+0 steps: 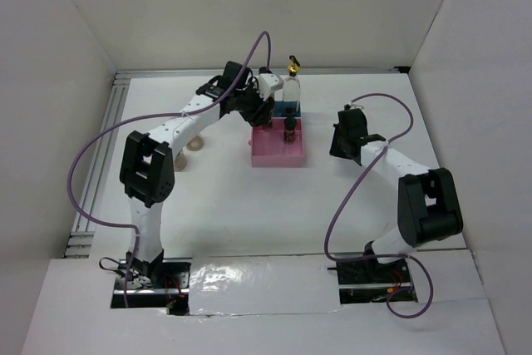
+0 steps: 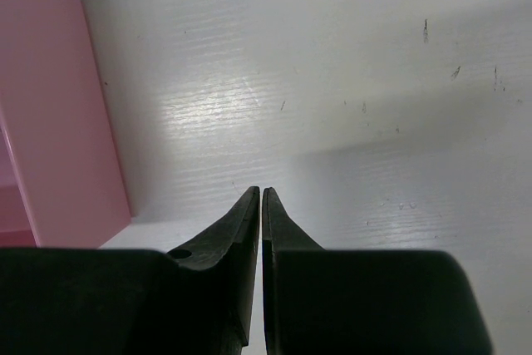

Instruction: Organize the condiment bottles

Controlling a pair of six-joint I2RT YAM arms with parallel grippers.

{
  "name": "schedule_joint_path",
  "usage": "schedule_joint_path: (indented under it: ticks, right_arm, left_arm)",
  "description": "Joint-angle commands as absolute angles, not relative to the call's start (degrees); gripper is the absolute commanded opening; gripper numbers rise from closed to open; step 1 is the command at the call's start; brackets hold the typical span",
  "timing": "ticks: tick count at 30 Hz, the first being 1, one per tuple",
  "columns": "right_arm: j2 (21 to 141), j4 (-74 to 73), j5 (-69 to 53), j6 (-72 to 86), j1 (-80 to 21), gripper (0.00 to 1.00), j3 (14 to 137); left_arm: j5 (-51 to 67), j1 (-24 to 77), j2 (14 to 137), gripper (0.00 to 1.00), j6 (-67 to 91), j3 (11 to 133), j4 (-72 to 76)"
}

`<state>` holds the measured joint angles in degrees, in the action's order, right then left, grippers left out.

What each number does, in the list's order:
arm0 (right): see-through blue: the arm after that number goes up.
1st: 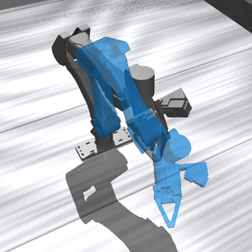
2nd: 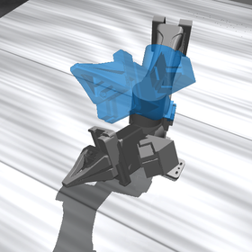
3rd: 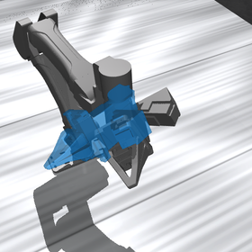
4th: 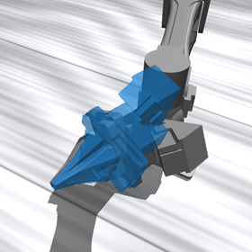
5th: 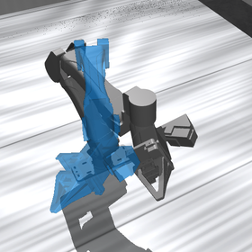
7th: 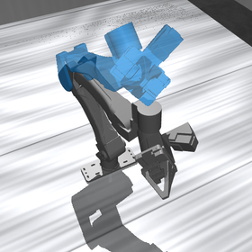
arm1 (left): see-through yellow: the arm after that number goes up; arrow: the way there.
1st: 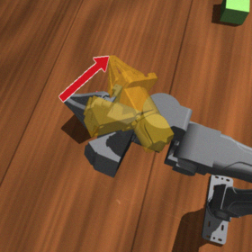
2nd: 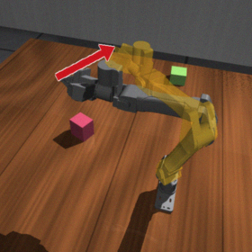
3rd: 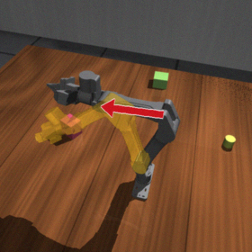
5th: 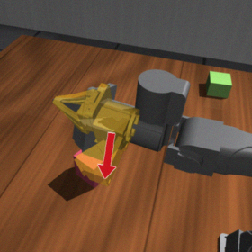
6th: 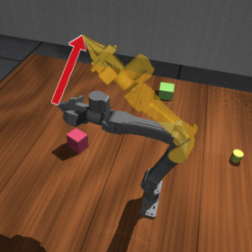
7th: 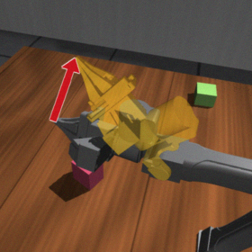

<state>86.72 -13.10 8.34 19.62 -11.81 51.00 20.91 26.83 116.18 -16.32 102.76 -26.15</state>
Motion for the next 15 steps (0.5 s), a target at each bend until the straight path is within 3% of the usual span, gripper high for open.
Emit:
schedule_joint_path:
  ticks: [1,15]
  right_arm:
    - [84.3,-11.7,8.9,18.9,-11.3,0.11,52.0]
    - [82.5,-12.2,9.2,18.9,-11.2,0.11,51.2]
  left_arm:
    - [21.2,27.0,117.1,0.0,-16.1,102.7,-22.1]
    - [22.1,27.1,117.7,0.0,-14.9,100.5,-22.9]
